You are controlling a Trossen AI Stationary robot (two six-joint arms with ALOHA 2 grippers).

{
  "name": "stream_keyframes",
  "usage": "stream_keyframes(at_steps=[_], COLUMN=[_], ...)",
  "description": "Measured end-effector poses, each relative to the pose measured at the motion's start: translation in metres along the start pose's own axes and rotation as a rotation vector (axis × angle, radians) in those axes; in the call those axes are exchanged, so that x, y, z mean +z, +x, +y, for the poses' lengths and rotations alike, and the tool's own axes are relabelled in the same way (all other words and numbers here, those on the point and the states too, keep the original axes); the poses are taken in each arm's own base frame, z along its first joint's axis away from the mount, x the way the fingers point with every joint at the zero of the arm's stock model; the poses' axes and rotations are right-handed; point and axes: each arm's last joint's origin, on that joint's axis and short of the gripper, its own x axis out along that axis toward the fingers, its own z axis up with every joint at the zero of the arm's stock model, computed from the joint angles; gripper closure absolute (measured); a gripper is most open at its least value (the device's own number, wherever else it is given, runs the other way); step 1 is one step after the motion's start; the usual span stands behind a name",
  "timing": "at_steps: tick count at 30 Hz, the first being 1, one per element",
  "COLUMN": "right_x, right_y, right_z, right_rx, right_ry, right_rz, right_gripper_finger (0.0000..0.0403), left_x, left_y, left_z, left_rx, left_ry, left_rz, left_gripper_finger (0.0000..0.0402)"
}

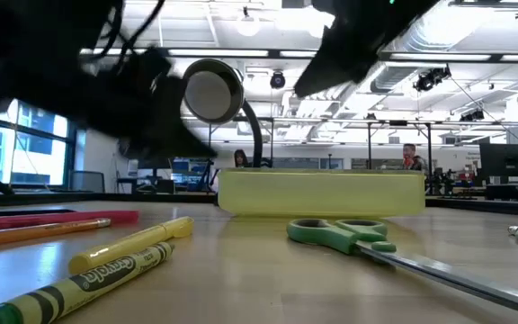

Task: Pick & place school supplies into a supply box
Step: Put the top green crayon into the yellow supply box

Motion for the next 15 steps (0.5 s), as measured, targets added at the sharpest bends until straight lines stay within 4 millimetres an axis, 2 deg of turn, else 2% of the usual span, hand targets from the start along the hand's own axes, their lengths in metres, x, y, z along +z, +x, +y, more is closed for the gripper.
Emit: stream_keyframes(at_steps=[3, 6, 11, 15], right_x=[0.004, 0.005, 0.001, -0.003], right_y=[-0.013, -0.021, -0.026, -0.029], right_z=[0.002, 0.006, 0.015, 0.016], right_rx=[0.011, 0.031, 0.053, -0.017], right_ry=[0.024, 0.039, 0.014, 0.032], right_rz=[-0.033, -0.045, -0.026, -0.01], right_gripper_finger=[0.032, 0.032, 0.032, 0.032], left_x=[0.024, 0.044, 0.068, 0.08], left_y=[0.008, 0.022, 0.056, 0.075], left_z=[-0.005, -0.008, -0.012, -0.022], left_rx=[-0.028, -0.093, -0.255, -0.314], left_ry=[0.058, 0.116, 0.156, 0.223], left_rz=[-0.018, 0.054, 0.308, 0.359], left_gripper_finger=[0.0366, 0.0366, 0.0366, 0.0366])
